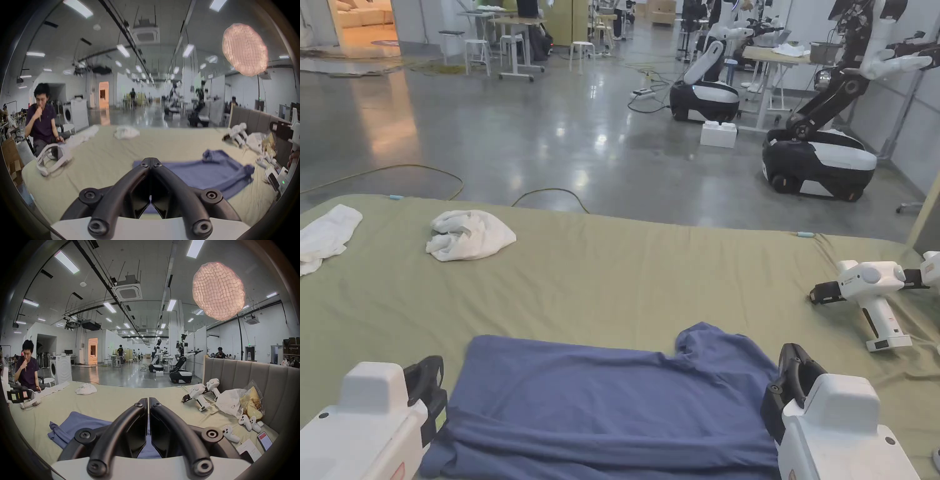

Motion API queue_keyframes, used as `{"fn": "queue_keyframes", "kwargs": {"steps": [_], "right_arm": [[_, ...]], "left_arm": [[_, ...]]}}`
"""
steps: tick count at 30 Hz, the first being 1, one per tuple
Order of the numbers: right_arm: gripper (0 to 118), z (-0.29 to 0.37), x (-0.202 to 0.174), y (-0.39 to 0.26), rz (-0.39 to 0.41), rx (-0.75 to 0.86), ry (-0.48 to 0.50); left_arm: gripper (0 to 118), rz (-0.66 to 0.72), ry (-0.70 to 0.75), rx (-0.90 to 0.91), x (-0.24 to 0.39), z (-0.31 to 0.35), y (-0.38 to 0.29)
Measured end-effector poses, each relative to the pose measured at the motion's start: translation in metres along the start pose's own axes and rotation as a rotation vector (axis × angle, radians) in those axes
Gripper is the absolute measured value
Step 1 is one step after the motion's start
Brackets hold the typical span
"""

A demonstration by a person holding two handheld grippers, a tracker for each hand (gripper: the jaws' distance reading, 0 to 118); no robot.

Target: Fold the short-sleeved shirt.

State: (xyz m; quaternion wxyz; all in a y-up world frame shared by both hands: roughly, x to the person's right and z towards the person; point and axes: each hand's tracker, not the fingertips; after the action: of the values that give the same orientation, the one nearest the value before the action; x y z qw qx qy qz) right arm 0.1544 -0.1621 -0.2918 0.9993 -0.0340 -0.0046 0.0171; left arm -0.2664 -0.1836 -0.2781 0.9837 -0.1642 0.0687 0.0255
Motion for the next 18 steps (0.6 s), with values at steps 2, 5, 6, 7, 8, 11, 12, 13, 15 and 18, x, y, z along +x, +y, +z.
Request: {"fn": "queue_keyframes", "kwargs": {"steps": [2, 5, 6, 7, 8, 11, 12, 13, 15, 18], "right_arm": [[1, 0.000, 0.001, -0.005, 0.002, -0.016, 0.005], [1, -0.001, 0.002, -0.014, 0.016, -0.055, 0.009], [1, -0.002, 0.003, -0.018, 0.022, -0.066, 0.004], [1, -0.002, 0.003, -0.022, 0.025, -0.078, -0.001], [1, -0.003, 0.005, -0.026, 0.025, -0.089, -0.004], [1, -0.004, 0.008, -0.034, 0.028, -0.122, -0.012], [1, -0.004, 0.010, -0.036, 0.029, -0.131, -0.015], [1, -0.004, 0.011, -0.038, 0.029, -0.138, -0.020], [1, -0.006, 0.014, -0.043, 0.036, -0.165, -0.028], [1, -0.006, 0.019, -0.049, 0.034, -0.192, -0.039]], "left_arm": [[0, 0.011, 0.034, -0.094, -0.017, -0.016, -0.011], [0, 0.031, 0.034, -0.230, -0.032, -0.041, -0.024], [0, 0.059, 0.018, -0.306, -0.043, -0.055, -0.029], [2, 0.073, 0.023, -0.357, -0.049, -0.066, -0.033], [10, 0.085, 0.022, -0.395, -0.050, -0.076, -0.037], [50, 0.115, 0.007, -0.518, -0.060, -0.106, -0.047], [67, 0.117, -0.006, -0.549, -0.056, -0.115, -0.051], [79, 0.111, -0.010, -0.572, -0.056, -0.122, -0.055], [82, 0.091, -0.002, -0.628, -0.054, -0.138, -0.064], [82, 0.069, 0.016, -0.697, -0.046, -0.157, -0.078]]}}
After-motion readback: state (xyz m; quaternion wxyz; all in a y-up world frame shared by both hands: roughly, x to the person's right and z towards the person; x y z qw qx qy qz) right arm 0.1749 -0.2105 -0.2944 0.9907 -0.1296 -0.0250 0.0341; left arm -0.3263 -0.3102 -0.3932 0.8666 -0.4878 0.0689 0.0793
